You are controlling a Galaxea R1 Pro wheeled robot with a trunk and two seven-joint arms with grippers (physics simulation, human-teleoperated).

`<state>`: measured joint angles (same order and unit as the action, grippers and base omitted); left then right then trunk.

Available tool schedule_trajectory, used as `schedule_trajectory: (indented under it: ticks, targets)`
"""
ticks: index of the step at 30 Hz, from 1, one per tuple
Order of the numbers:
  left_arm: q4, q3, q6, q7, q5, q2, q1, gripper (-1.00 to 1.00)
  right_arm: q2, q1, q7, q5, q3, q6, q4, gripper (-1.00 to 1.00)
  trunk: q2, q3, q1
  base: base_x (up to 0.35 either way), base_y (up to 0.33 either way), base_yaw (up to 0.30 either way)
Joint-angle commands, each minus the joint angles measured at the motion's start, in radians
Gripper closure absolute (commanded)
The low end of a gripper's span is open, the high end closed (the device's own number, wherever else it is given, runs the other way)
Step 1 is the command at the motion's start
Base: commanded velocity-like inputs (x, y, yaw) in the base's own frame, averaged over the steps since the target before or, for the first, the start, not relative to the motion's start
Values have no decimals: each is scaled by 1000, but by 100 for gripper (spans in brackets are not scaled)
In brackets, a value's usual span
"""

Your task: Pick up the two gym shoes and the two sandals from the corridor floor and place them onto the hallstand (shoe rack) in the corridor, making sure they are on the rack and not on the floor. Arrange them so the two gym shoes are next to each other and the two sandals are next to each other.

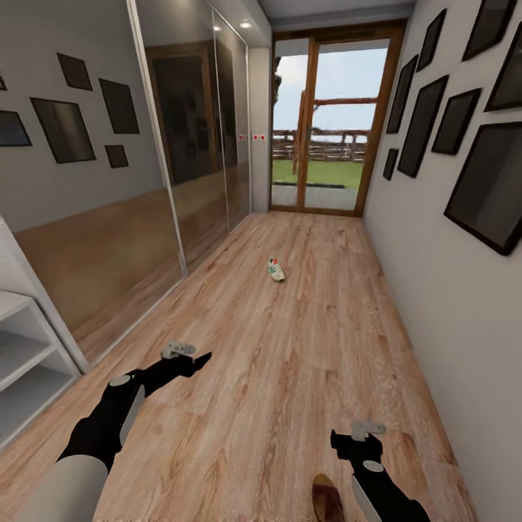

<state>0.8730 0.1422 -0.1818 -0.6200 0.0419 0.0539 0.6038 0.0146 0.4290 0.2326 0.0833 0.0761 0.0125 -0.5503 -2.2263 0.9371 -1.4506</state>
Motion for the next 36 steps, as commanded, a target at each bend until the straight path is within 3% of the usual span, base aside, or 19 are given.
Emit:
schedule_trajectory:
  ticks: [1, 17, 36]
  targets:
    - [1, 4, -8, -7, 4, 2, 1, -100, -1, 1, 8, 9, 7, 1, 0, -100, -8, 6, -4, 0, 0, 117]
    - [14, 7, -10, -4, 4, 11, -2, -100, -1, 1, 8, 9, 4, 1, 3, -100, -120, 77, -65, 0, 0, 146]
    - [15, 9, -7, -4, 4, 10, -12, -100, -2, 1, 10, 10, 4, 1, 22, -100, -120, 99, -65, -41, 0, 162]
